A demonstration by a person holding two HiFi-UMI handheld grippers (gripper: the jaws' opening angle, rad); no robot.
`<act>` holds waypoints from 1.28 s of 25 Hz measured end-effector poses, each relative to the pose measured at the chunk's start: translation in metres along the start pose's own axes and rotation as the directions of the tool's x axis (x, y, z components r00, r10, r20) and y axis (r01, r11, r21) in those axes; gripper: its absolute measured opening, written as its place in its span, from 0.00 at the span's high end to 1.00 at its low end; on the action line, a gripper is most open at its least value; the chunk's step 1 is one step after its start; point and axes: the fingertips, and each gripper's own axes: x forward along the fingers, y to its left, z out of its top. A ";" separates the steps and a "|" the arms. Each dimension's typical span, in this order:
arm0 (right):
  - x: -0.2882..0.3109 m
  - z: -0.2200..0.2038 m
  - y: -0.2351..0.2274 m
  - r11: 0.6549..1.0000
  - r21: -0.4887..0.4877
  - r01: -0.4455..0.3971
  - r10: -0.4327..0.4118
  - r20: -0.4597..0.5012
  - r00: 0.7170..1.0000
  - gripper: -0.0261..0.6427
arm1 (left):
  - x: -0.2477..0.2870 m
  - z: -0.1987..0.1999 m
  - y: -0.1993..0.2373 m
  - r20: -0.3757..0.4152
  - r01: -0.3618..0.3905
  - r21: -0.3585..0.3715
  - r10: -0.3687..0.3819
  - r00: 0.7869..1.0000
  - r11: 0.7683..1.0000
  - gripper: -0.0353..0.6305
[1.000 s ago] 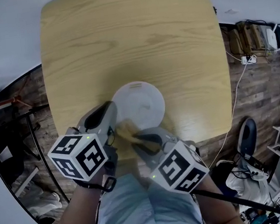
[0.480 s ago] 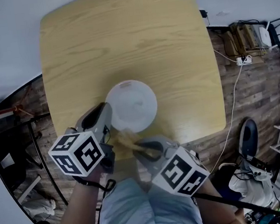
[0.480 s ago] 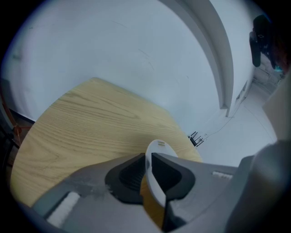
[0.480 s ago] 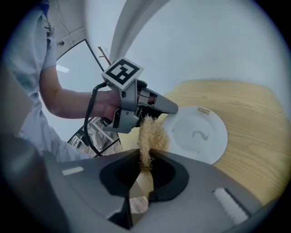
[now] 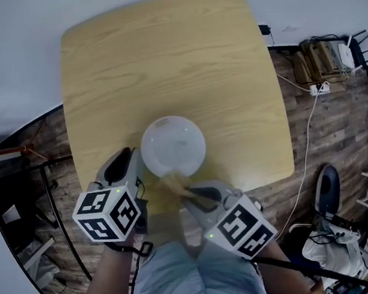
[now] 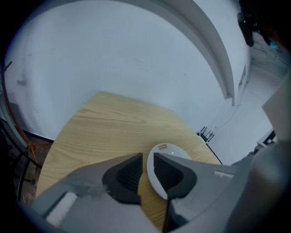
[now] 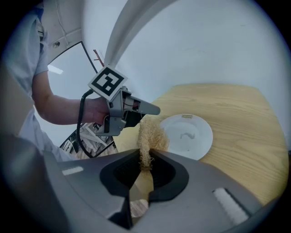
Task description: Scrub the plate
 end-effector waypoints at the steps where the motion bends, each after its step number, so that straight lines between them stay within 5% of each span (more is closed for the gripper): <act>1: -0.002 0.002 -0.002 1.000 0.005 0.012 -0.012 0.011 1.000 0.89 | -0.004 0.003 0.001 0.021 -0.008 0.000 0.008 1.000 1.000 0.82; 8: -0.032 0.026 -0.020 0.992 0.031 0.119 -0.123 0.154 0.980 0.89 | -0.043 0.029 -0.021 0.214 -0.032 0.047 0.022 0.976 0.998 0.83; 13: -0.082 0.065 -0.023 0.980 0.024 0.200 -0.197 0.320 0.927 0.89 | -0.085 0.044 -0.053 0.325 -0.061 0.087 0.029 0.945 0.994 0.92; 17: -0.125 0.115 -0.021 0.954 -0.032 0.297 -0.248 0.465 0.850 0.89 | -0.126 0.075 -0.079 0.473 -0.127 0.107 0.062 0.879 0.986 0.92; 20: -0.154 0.153 -0.018 0.934 -0.076 0.349 -0.250 0.561 0.790 0.89 | -0.155 0.112 -0.110 0.591 -0.213 0.186 0.063 0.804 0.959 0.92; 23: -0.174 0.174 -0.015 0.921 -0.102 0.376 -0.236 0.622 0.746 0.89 | -0.171 0.137 -0.144 0.657 -0.253 0.255 0.025 0.754 0.933 0.91; 26: -0.187 0.169 0.003 0.916 -0.121 0.383 -0.218 0.651 0.727 0.89 | -0.191 0.131 -0.166 0.681 -0.279 0.253 0.034 0.732 0.926 0.92; 32: -0.191 0.163 0.016 0.912 -0.155 0.379 -0.187 0.666 0.722 0.89 | -0.200 0.120 -0.169 0.687 -0.325 0.208 0.099 0.720 0.923 0.92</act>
